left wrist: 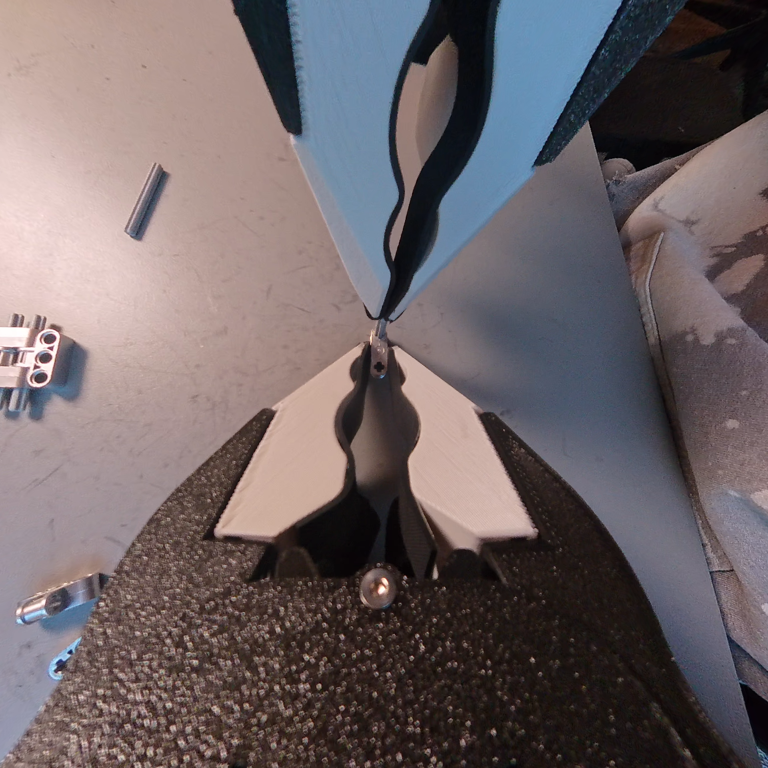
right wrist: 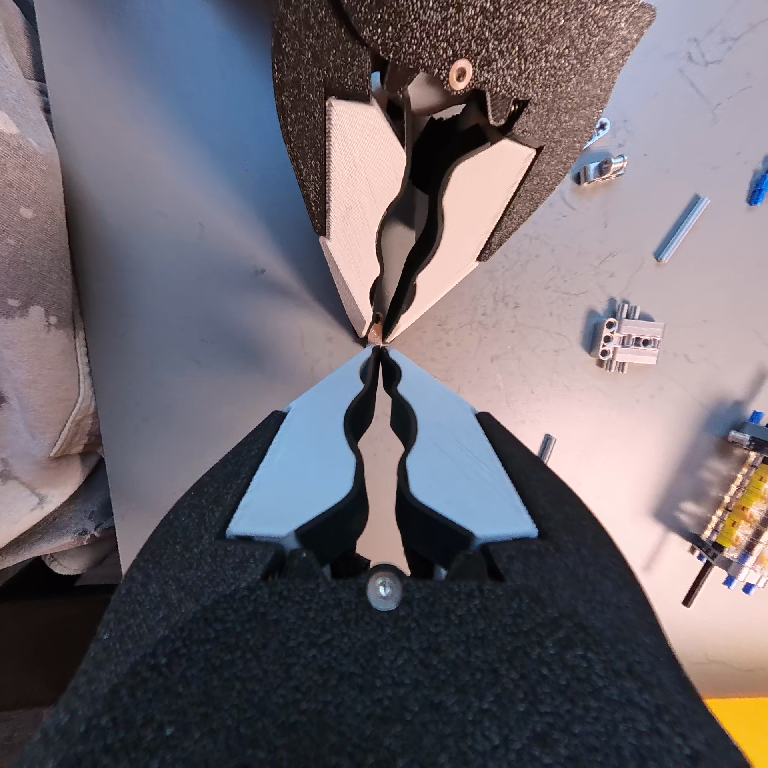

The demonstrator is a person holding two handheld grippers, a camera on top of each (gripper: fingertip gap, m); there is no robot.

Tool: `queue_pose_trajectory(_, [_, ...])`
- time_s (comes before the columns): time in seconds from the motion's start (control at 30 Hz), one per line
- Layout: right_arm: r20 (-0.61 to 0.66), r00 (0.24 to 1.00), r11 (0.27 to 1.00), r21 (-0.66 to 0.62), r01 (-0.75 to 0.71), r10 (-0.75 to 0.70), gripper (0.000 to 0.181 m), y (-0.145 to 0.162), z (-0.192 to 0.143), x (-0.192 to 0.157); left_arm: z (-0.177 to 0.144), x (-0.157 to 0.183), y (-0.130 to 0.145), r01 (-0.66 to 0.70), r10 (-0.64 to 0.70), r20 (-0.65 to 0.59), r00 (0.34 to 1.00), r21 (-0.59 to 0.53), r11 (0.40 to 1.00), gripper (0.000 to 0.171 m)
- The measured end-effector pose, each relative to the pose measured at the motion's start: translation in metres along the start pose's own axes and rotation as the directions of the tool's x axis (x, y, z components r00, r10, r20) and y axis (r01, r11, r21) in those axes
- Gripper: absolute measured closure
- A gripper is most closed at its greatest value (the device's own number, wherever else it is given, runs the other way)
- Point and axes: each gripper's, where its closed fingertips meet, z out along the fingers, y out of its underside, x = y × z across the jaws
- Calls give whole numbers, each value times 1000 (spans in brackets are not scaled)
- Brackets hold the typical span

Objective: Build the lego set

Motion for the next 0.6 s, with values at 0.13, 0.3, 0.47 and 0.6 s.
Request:
queue_pose_trajectory(0.13, [3,1000,1000,-7,4,-4,181,0,0,-1,0,0,0,0,0,1,1000,-1,1000,165])
queue_pose_trajectory(0.3, [0,1000,1000,-15,-3,3,181,1,0,-1,0,0,0,1,-1,0,1000,-2,1000,165])
queue_pose_trajectory(0.47, [2,1000,1000,-19,-21,21,181,1,1,-2,0,0,0,5,-5,0,1000,-3,1000,165])
queue_pose_trajectory(0.6, [3,1000,999,-24,-31,31,181,2,3,-3,0,0,0,7,-7,-1,1000,-4,1000,165])
